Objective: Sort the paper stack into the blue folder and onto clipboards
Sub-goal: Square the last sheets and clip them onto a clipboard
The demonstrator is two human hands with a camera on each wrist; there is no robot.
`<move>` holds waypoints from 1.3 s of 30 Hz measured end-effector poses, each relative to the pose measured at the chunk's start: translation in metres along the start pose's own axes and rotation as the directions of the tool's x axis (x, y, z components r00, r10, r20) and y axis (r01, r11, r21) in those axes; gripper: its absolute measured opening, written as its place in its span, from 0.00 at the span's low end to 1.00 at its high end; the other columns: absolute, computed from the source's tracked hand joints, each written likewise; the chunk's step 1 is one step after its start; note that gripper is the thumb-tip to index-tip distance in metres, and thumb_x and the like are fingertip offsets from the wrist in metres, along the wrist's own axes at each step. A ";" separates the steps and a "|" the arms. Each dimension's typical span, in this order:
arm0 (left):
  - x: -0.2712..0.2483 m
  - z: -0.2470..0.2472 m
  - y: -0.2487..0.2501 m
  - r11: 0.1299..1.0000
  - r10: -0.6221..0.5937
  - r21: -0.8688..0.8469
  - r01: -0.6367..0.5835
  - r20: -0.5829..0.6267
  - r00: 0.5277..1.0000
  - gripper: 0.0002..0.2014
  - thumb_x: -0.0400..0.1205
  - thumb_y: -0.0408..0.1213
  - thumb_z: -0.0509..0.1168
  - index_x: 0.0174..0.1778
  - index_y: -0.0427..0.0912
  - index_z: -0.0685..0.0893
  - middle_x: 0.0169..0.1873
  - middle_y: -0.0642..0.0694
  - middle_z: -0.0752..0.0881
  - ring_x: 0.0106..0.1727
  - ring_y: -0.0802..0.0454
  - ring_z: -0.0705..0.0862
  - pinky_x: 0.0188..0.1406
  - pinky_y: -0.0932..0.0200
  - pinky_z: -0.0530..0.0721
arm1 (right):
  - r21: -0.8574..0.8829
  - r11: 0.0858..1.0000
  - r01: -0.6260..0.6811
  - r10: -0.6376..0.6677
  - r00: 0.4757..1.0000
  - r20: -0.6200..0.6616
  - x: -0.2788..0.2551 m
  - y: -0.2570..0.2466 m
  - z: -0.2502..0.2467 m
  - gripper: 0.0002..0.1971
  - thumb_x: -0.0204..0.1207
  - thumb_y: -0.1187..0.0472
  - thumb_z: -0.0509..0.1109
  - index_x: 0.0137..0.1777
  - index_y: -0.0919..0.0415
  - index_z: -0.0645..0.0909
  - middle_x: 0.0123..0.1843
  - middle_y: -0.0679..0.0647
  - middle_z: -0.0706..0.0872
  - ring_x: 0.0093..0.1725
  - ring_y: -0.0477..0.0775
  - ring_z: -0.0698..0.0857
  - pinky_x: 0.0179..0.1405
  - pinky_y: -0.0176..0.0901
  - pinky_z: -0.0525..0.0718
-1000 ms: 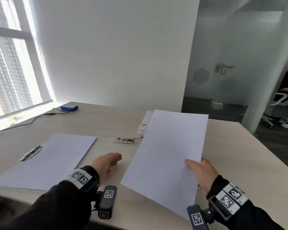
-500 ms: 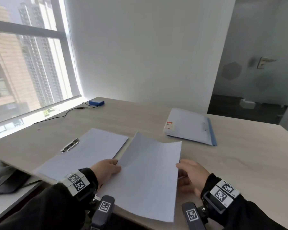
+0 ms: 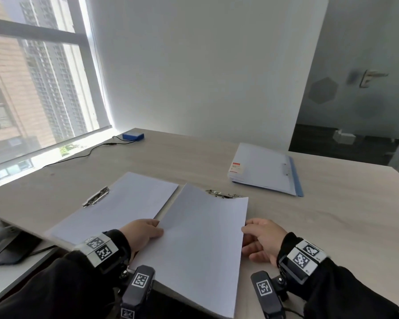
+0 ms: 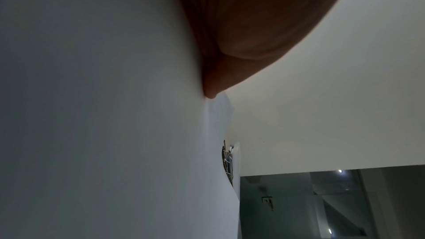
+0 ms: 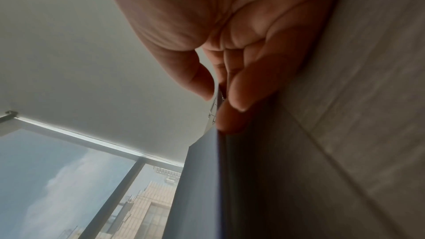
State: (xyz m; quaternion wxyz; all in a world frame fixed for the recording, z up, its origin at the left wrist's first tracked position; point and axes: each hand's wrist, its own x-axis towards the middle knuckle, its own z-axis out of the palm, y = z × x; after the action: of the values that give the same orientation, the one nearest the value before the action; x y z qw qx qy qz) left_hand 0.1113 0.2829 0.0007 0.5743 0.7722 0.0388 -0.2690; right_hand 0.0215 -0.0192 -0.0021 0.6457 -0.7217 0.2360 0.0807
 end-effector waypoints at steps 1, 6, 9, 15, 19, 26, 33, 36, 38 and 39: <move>0.002 0.002 0.001 1.000 0.000 0.007 0.000 -0.005 1.000 0.09 0.80 0.25 0.63 0.50 0.32 0.89 0.54 0.24 0.87 0.57 0.23 0.85 0.62 0.26 0.80 | 0.014 1.000 -0.001 0.002 1.000 -0.007 0.000 0.001 0.000 0.09 0.80 0.60 0.66 0.57 0.61 0.82 0.34 0.60 0.87 0.23 0.53 0.85 0.17 0.37 0.80; 0.009 0.008 0.004 1.000 -0.006 -0.007 0.006 -0.049 0.999 0.07 0.79 0.26 0.67 0.50 0.32 0.88 0.51 0.28 0.89 0.54 0.29 0.86 0.64 0.29 0.80 | 0.089 0.996 0.028 -0.022 0.997 -0.070 0.001 0.001 -0.002 0.09 0.80 0.58 0.66 0.58 0.54 0.80 0.37 0.60 0.86 0.21 0.52 0.83 0.14 0.35 0.76; 0.012 0.008 0.007 0.998 0.041 0.056 -0.035 -0.101 0.994 0.20 0.72 0.39 0.75 0.59 0.38 0.85 0.57 0.36 0.87 0.60 0.38 0.85 0.70 0.42 0.78 | 0.129 0.990 0.051 -0.037 0.993 -0.110 0.000 -0.001 -0.005 0.10 0.79 0.57 0.67 0.59 0.50 0.78 0.45 0.61 0.86 0.23 0.53 0.83 0.17 0.36 0.78; 0.011 0.009 0.024 0.998 0.062 -0.004 -0.063 -0.075 0.995 0.07 0.81 0.39 0.67 0.51 0.42 0.87 0.43 0.44 0.89 0.34 0.47 0.87 0.34 0.56 0.84 | 0.126 0.988 0.088 -0.067 0.985 -0.159 -0.003 -0.008 -0.011 0.09 0.78 0.58 0.67 0.57 0.49 0.79 0.55 0.60 0.86 0.35 0.58 0.87 0.31 0.46 0.86; 0.018 0.010 0.032 0.987 0.121 0.120 -0.107 -0.118 0.986 0.08 0.79 0.43 0.67 0.50 0.46 0.87 0.49 0.47 0.90 0.46 0.48 0.85 0.40 0.57 0.77 | 0.134 0.987 0.090 -0.068 0.985 -0.159 -0.004 -0.011 -0.012 0.09 0.78 0.58 0.67 0.56 0.49 0.79 0.57 0.60 0.86 0.40 0.59 0.89 0.35 0.50 0.87; 0.032 0.007 0.021 0.992 0.124 0.032 -0.120 -0.141 0.982 0.05 0.77 0.35 0.69 0.46 0.41 0.89 0.37 0.39 0.83 0.32 0.46 0.77 0.31 0.60 0.73 | 0.175 0.982 0.077 -0.046 0.984 -0.174 -0.003 -0.015 -0.012 0.08 0.80 0.57 0.65 0.56 0.53 0.81 0.58 0.62 0.87 0.40 0.60 0.89 0.37 0.52 0.88; 0.039 0.004 0.003 0.985 0.163 -0.041 -0.169 -0.115 0.980 0.11 0.79 0.32 0.67 0.55 0.42 0.87 0.42 0.41 0.84 0.39 0.47 0.74 0.31 0.60 0.69 | 0.464 0.880 0.105 0.008 0.972 -0.235 0.038 -0.032 -0.012 0.15 0.81 0.59 0.65 0.66 0.63 0.78 0.63 0.65 0.85 0.48 0.59 0.87 0.45 0.54 0.86; 0.042 0.002 0.000 0.982 0.176 -0.043 -0.182 -0.107 0.978 0.11 0.79 0.33 0.67 0.56 0.46 0.87 0.44 0.43 0.84 0.40 0.47 0.75 0.31 0.61 0.70 | 0.547 0.833 0.083 0.043 0.976 -0.214 0.057 -0.045 -0.007 0.18 0.82 0.58 0.63 0.70 0.63 0.75 0.68 0.65 0.80 0.58 0.62 0.84 0.57 0.55 0.82; 0.041 0.003 0.000 0.982 0.173 -0.064 -0.179 -0.094 0.980 0.12 0.78 0.35 0.68 0.57 0.45 0.86 0.41 0.43 0.84 0.32 0.49 0.74 0.29 0.63 0.69 | 0.577 0.815 0.057 0.072 0.978 -0.198 0.068 -0.052 -0.004 0.20 0.82 0.59 0.62 0.73 0.63 0.72 0.68 0.66 0.78 0.60 0.63 0.81 0.64 0.56 0.78; 0.040 0.004 0.001 0.981 0.171 -0.076 -0.177 -0.083 0.982 0.13 0.77 0.36 0.70 0.58 0.45 0.86 0.40 0.43 0.83 0.29 0.51 0.73 0.28 0.63 0.69 | 0.588 0.807 0.053 0.077 0.978 -0.194 0.072 -0.054 -0.002 0.22 0.82 0.59 0.62 0.75 0.62 0.71 0.67 0.66 0.78 0.60 0.63 0.81 0.65 0.56 0.77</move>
State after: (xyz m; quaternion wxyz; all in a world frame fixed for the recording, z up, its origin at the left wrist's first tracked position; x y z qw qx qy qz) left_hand 0.1441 0.2692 -0.0177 0.6253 0.7578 0.0041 -0.1863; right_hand 0.1083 -0.0357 0.0163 0.8088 -0.4885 0.3201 -0.0685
